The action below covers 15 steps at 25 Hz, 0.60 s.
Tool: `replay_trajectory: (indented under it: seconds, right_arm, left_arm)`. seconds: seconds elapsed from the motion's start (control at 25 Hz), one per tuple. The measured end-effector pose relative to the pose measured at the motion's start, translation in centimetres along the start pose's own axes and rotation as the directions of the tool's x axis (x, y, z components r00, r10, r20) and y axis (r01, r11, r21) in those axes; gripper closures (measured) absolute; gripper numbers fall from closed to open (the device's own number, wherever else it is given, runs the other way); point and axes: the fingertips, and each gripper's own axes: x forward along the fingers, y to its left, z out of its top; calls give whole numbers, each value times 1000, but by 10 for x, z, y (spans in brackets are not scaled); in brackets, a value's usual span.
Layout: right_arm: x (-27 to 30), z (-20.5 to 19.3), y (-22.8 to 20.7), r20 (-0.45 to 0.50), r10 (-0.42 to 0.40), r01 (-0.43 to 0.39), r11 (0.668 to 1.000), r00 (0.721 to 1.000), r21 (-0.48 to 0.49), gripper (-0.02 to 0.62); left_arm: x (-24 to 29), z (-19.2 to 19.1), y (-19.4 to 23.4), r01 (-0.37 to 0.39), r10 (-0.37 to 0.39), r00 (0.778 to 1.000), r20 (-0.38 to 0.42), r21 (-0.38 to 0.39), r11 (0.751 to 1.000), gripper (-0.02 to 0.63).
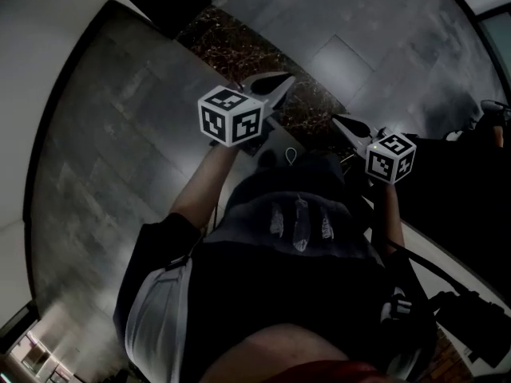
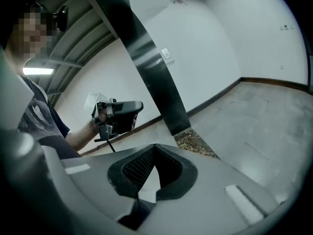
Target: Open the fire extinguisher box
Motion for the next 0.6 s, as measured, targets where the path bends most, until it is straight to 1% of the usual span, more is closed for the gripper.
replay_trajectory:
  seconds: [0.16, 0.24, 0.32, 0.48, 0.6]
  right_arm:
    - [-8, 1, -38, 23, -15, 14, 998, 1000, 54, 595]
    - [-10, 5, -58, 19, -22, 21, 998, 1000, 55, 595]
    - [-16, 12, -83, 26, -27, 26, 998, 999, 55, 595]
    - [-36, 19, -131, 55, -24, 16, 992, 998, 128, 595]
    - [-52, 23, -167, 53, -23, 16, 990, 998, 141, 595]
  left_arm:
    - [35, 9, 1, 12, -10, 999, -38, 36, 999, 606]
    - [57, 16, 6, 4, -2, 998, -56, 33, 999, 606]
    - [84, 22, 7, 6, -3, 997, -76, 33, 999, 606]
    - [140, 24, -3, 27, -16, 991, -135, 76, 997, 606]
    - [185, 29, -10, 35, -21, 987, -160, 83, 996, 607]
